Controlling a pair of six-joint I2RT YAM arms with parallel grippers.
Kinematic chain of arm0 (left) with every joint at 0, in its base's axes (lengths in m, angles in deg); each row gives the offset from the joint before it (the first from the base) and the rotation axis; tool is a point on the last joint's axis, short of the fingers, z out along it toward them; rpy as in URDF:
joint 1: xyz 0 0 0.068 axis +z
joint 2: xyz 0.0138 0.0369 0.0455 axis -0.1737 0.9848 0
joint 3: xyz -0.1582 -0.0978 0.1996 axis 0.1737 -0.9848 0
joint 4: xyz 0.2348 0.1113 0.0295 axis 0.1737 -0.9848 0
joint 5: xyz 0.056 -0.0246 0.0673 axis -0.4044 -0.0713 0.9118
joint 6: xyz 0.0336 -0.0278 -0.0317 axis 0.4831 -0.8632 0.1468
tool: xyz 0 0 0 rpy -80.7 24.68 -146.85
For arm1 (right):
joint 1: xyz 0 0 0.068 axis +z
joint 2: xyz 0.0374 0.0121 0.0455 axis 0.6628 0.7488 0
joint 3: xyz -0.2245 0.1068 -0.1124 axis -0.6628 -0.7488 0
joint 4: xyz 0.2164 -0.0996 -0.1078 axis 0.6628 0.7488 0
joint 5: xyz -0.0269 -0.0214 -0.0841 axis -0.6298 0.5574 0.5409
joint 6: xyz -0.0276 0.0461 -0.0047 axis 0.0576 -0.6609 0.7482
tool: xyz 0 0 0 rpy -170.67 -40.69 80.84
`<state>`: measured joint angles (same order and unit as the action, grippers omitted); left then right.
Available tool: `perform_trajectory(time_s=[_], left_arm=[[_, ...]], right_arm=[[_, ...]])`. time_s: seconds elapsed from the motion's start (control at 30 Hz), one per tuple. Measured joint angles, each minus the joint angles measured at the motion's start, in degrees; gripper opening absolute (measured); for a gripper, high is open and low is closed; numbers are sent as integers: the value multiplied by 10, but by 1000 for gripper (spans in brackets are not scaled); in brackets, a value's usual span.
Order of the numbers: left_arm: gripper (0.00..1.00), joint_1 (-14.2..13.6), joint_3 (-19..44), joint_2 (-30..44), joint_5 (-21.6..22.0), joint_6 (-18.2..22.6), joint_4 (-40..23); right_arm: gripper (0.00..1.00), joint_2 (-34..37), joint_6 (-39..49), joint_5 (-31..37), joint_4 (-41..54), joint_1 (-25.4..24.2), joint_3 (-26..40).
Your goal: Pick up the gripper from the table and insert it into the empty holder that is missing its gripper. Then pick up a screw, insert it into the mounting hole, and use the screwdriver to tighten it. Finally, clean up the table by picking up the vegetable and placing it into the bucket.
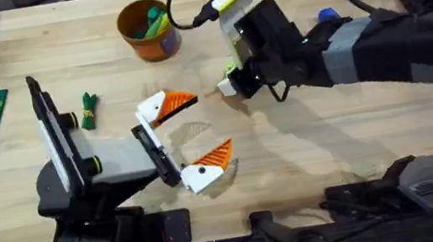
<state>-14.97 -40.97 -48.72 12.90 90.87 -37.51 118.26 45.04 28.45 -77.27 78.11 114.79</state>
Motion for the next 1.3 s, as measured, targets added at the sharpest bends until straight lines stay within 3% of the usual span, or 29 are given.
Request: perform_trajectory(time_s=[1.07, 1.3], left_arm=[[985, 0, 0, 0, 0, 0, 0], [985, 0, 0, 0, 0, 0, 0]], right_arm=[[369, -5, 0, -7, 14, 0, 0], [313, -5, 0, -7, 13, 0, 0]])
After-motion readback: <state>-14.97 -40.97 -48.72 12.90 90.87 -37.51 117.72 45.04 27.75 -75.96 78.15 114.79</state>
